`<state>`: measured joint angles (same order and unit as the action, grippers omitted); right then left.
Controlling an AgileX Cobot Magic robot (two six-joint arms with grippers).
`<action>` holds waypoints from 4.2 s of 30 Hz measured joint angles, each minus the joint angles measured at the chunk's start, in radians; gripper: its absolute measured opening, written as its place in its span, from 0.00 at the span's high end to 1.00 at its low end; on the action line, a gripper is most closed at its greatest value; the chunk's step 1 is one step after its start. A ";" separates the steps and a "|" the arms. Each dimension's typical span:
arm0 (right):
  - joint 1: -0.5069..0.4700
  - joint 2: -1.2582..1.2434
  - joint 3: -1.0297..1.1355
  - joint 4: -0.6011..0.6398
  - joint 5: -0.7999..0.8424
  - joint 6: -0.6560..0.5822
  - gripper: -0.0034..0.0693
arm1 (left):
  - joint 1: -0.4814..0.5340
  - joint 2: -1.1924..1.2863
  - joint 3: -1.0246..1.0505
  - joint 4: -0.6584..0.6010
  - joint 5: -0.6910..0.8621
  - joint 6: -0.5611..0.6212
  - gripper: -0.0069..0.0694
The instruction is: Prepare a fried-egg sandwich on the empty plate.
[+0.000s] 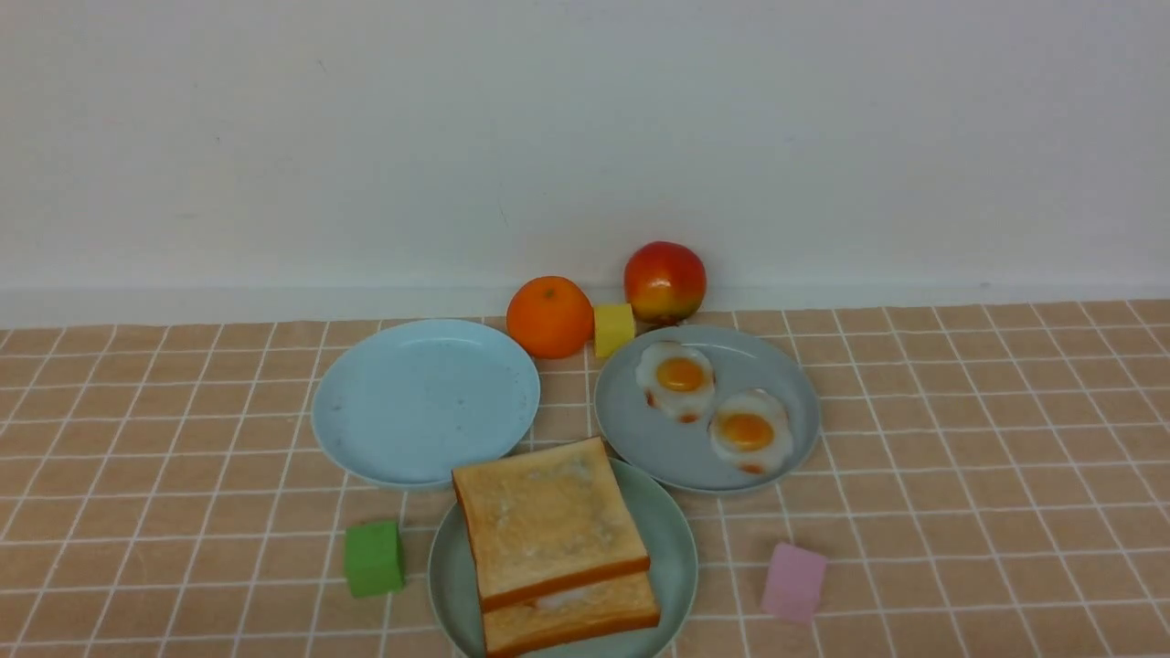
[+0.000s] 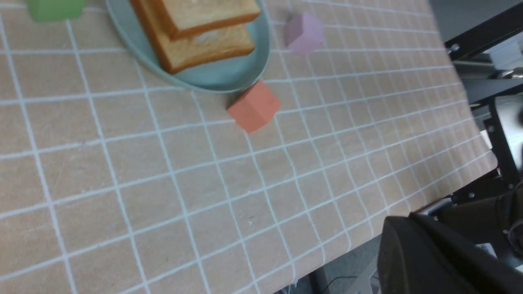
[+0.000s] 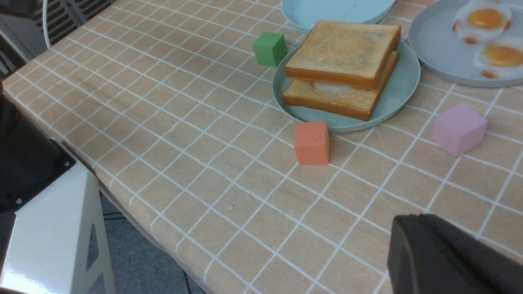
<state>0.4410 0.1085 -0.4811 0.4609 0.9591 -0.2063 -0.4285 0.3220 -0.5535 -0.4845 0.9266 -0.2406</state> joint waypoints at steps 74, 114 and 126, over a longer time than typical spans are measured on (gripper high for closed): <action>0.000 -0.008 0.000 -0.010 0.004 -0.006 0.89 | 0.336 -0.332 0.582 0.656 -0.519 -0.113 0.89; -0.369 -0.120 0.495 -0.400 -0.569 0.160 0.82 | 0.336 -0.332 0.582 0.656 -0.520 -0.113 0.83; -0.369 -0.120 0.495 -0.400 -0.570 0.160 0.80 | 0.336 -0.332 0.582 0.656 -0.520 -0.113 0.82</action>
<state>0.0720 -0.0113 0.0135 0.0605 0.3896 -0.0464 -0.0926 -0.0102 0.0284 0.1715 0.4064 -0.3540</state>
